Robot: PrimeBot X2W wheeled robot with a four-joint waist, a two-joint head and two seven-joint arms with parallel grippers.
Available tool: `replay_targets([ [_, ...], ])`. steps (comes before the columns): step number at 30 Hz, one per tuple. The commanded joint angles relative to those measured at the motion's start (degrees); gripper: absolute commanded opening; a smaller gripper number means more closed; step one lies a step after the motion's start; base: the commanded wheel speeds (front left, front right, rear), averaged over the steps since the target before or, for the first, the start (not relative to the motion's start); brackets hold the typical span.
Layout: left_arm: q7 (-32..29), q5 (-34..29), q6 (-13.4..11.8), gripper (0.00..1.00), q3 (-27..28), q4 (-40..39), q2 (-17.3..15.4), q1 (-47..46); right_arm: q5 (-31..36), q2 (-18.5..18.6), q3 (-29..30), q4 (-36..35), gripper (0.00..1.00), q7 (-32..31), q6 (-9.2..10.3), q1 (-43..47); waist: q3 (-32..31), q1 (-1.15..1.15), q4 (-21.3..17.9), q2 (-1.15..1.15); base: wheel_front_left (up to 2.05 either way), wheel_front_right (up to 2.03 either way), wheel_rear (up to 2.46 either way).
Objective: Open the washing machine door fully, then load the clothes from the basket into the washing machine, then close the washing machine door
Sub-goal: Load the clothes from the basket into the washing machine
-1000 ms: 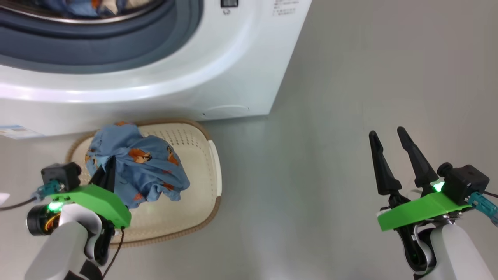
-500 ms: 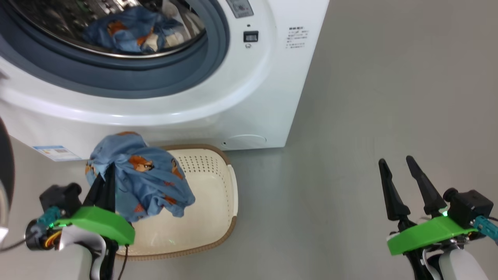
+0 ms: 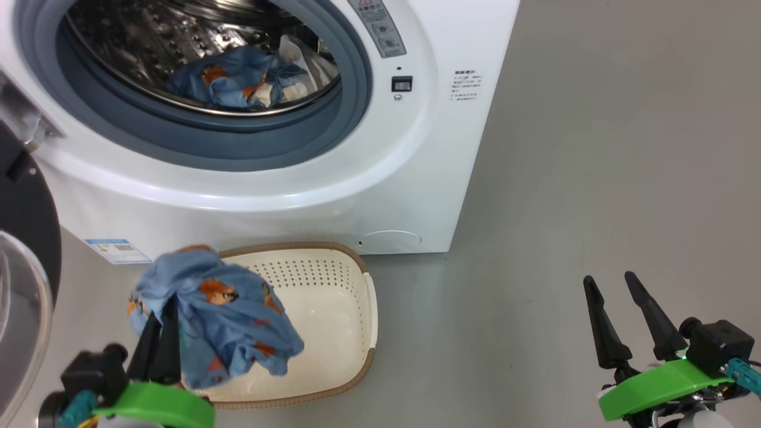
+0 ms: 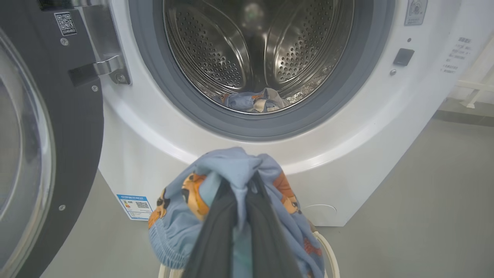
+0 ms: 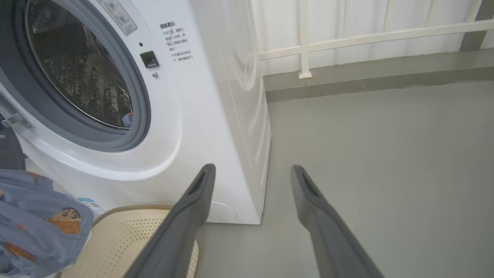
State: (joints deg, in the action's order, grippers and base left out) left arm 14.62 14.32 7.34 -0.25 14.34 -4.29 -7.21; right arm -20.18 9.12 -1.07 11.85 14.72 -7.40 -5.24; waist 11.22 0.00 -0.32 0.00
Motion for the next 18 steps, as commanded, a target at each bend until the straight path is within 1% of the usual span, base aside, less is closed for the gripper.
replay_targets([
  [1, 0.4, -1.0, 0.1, 0.00, 2.5, -3.3, -0.3, 1.1, 0.5, 1.0, -0.9, -1.5, 1.00, 0.3, -0.09, 0.8, -0.3, 0.00, 0.4, 0.00, 0.00, 0.00, 0.00],
  [10, 0.4, -1.9, 0.1, 0.00, 3.0, -7.2, 1.2, 5.3, 0.6, 1.4, -0.5, -1.8, 1.00, 0.3, -0.09, 1.9, -0.5, 0.00, 0.6, 0.00, 0.00, 0.00, 0.00],
  [18, 0.4, 0.1, 0.1, 0.00, 2.9, -7.3, 1.4, 2.8, 0.7, 1.3, -0.6, -2.3, 1.00, 0.3, -0.09, 1.3, 1.4, 0.00, 0.3, 0.00, 0.00, 0.00, 0.00],
])
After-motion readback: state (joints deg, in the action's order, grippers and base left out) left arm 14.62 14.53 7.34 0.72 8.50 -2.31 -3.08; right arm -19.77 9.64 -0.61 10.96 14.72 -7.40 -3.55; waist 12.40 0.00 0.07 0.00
